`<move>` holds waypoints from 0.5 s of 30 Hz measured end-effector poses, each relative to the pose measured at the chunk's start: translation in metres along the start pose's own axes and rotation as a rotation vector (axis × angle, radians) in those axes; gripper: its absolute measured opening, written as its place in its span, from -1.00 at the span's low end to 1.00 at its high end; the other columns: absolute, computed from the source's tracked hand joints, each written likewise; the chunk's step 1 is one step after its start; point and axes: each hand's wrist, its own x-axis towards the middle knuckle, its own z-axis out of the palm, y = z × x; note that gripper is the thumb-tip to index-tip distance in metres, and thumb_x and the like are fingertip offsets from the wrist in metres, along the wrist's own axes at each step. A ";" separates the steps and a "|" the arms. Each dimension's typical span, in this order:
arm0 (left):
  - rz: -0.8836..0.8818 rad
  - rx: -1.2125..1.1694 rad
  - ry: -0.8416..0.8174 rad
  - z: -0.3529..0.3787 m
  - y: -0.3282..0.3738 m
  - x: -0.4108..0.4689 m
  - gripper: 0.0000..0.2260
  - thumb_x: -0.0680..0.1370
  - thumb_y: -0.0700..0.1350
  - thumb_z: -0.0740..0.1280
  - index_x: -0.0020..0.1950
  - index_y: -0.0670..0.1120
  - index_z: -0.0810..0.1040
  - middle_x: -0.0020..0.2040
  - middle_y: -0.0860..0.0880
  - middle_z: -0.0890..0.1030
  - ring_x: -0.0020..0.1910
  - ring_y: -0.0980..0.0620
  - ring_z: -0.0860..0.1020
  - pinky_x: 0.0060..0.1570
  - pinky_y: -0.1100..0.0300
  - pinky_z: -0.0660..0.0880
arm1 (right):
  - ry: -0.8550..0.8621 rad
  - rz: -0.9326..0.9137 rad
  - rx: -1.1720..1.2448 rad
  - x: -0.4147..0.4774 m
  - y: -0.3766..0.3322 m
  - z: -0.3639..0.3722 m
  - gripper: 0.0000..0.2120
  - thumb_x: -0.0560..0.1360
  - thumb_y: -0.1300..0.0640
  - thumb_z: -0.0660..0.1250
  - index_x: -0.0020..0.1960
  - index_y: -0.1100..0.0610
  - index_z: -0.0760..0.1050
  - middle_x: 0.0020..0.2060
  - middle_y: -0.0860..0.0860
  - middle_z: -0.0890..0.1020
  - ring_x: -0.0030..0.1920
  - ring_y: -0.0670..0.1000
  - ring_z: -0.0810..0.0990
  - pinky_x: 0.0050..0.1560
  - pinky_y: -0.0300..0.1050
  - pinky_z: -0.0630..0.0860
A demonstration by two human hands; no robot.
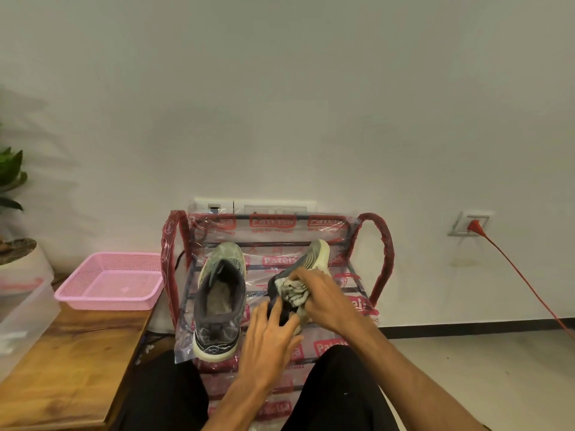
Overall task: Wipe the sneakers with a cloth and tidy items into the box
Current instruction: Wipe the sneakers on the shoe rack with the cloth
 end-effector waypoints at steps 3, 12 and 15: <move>-0.019 -0.026 -0.014 -0.001 0.001 -0.002 -0.47 0.27 0.06 0.60 0.12 0.05 0.43 0.10 -0.11 0.60 0.12 -0.20 0.56 0.04 -0.10 0.58 | -0.014 -0.054 0.003 -0.005 -0.003 0.006 -0.70 0.45 0.32 0.28 0.14 0.08 0.48 0.05 0.04 0.60 0.06 0.01 0.49 0.06 -0.09 0.43; -0.033 -0.010 -0.071 -0.003 0.002 0.003 -0.53 0.23 0.11 0.61 0.01 0.03 0.50 0.23 -0.15 0.56 0.15 -0.20 0.55 0.05 -0.07 0.57 | 0.047 -0.004 -0.304 0.008 0.018 -0.015 -0.67 0.51 0.28 0.30 0.26 0.10 0.44 0.16 0.09 0.61 0.14 0.13 0.53 0.12 -0.02 0.43; -0.081 -0.024 -0.072 -0.005 0.008 0.005 -0.41 0.19 0.14 0.62 0.10 0.06 0.47 0.25 -0.16 0.53 0.17 -0.16 0.52 0.07 0.01 0.55 | 0.102 0.111 -0.153 0.006 0.023 -0.017 -0.61 0.47 0.36 0.27 0.25 0.07 0.47 0.13 0.07 0.62 0.07 0.11 0.53 0.05 -0.01 0.46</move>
